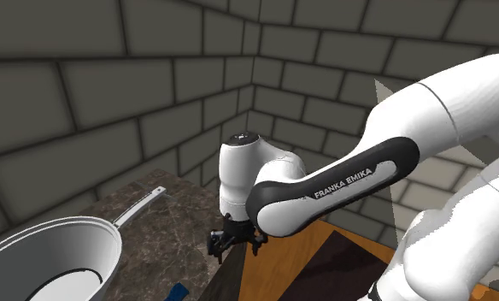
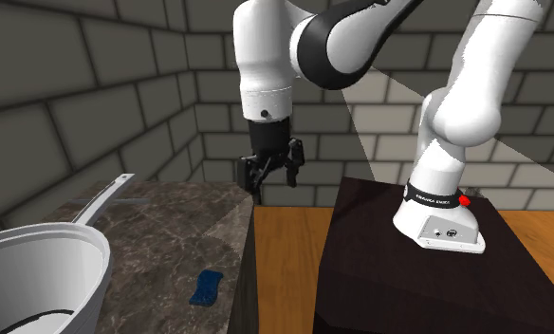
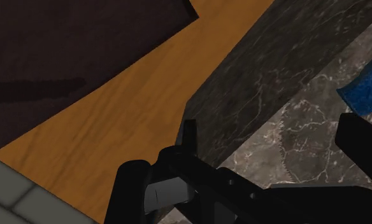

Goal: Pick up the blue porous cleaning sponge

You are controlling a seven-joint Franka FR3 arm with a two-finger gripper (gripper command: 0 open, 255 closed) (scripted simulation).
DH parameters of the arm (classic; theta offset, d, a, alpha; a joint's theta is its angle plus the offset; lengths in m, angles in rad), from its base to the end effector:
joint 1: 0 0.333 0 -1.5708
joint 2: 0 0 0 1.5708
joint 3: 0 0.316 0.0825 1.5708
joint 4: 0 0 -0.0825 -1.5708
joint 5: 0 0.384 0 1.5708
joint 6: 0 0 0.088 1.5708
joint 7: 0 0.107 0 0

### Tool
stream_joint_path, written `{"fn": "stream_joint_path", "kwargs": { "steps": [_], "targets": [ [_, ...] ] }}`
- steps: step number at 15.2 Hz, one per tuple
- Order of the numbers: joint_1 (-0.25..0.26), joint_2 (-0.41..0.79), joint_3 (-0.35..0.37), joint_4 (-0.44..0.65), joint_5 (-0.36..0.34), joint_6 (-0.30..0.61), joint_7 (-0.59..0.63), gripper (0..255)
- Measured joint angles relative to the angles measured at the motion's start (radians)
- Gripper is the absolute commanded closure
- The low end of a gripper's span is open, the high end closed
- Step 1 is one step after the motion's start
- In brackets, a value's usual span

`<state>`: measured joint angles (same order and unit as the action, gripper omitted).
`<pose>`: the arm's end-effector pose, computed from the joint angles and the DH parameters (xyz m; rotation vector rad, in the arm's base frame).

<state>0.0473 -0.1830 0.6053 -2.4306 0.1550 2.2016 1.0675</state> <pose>0.3621 0.2820 0.3566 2.9918 -0.8005 -0.0948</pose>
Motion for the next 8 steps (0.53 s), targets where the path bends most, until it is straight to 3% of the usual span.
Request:
{"fn": "stream_joint_path", "kwargs": {
  "steps": [5,8],
  "targets": [
    [-0.001,0.228,0.055,0.095,-0.146,0.12,0.22,0],
    [0.034,0.365,0.046,0.172,-0.257,0.165,0.358,0]
  ]
}}
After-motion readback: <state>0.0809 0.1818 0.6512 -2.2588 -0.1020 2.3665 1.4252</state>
